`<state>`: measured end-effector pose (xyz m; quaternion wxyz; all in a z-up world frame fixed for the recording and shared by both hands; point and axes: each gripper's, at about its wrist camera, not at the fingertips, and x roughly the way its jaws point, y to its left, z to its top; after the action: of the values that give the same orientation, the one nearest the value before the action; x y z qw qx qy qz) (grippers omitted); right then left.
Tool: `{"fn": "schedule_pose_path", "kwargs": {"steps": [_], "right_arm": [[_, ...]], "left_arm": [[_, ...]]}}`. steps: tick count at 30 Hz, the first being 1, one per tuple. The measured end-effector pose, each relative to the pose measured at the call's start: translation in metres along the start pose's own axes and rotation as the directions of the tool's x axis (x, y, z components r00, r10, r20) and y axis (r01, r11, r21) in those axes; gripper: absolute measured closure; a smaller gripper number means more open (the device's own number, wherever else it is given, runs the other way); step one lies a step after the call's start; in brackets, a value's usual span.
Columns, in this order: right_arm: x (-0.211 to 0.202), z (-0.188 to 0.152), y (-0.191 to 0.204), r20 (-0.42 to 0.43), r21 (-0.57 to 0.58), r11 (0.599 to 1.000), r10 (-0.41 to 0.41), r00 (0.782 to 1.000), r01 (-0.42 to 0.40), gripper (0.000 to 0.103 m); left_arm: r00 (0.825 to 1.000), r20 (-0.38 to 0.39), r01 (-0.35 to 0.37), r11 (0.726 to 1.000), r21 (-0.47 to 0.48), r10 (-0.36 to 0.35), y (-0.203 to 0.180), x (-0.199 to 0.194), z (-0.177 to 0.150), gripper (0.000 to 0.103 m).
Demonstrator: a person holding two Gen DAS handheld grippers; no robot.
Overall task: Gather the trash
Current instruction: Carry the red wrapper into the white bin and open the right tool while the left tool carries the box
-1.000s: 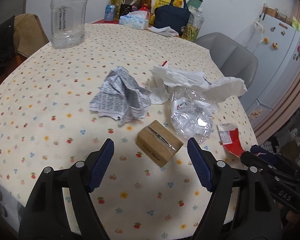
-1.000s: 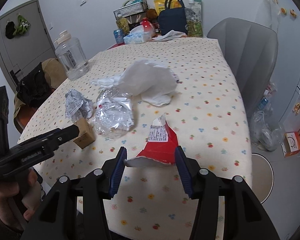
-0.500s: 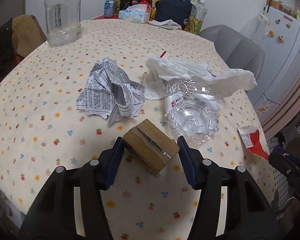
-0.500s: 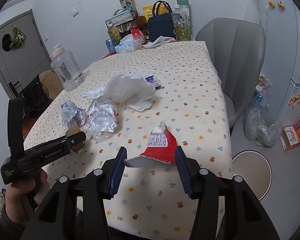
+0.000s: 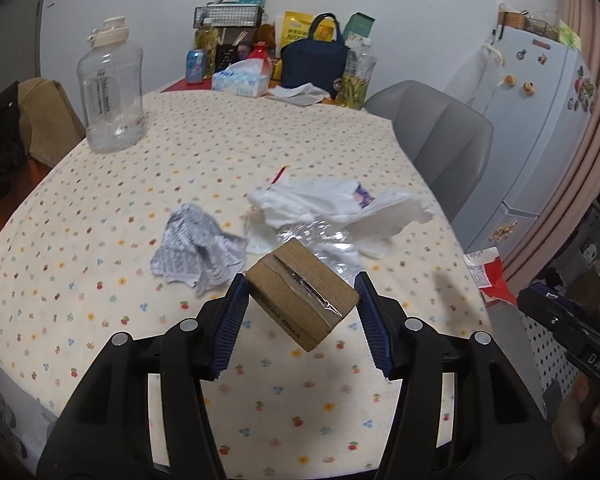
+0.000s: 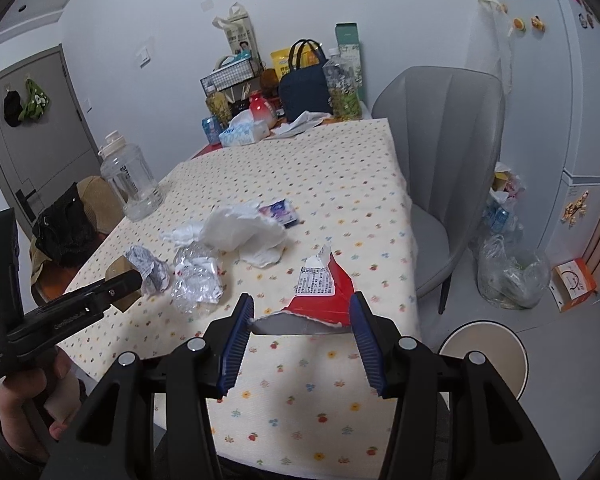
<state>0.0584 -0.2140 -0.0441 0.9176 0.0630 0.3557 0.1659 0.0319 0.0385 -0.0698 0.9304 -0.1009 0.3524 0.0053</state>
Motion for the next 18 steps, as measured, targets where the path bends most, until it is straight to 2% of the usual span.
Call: {"fn": "schedule_pose_path", "kwargs": {"steps": [7,18], "right_arm": [[-0.016,0.005,-0.033,0.036,0.056,0.997,-0.057,0.998,0.055,0.054],[-0.021,0.005,-0.111,0.045,0.191,0.968,-0.175,0.984,0.164,0.054]], "left_arm": [[0.998,0.001,0.056,0.996,0.068,-0.056,-0.037,0.005,0.01,0.048],[0.992,-0.031,0.126,0.974,0.188,-0.123,-0.102,0.027,0.024,0.048]]}}
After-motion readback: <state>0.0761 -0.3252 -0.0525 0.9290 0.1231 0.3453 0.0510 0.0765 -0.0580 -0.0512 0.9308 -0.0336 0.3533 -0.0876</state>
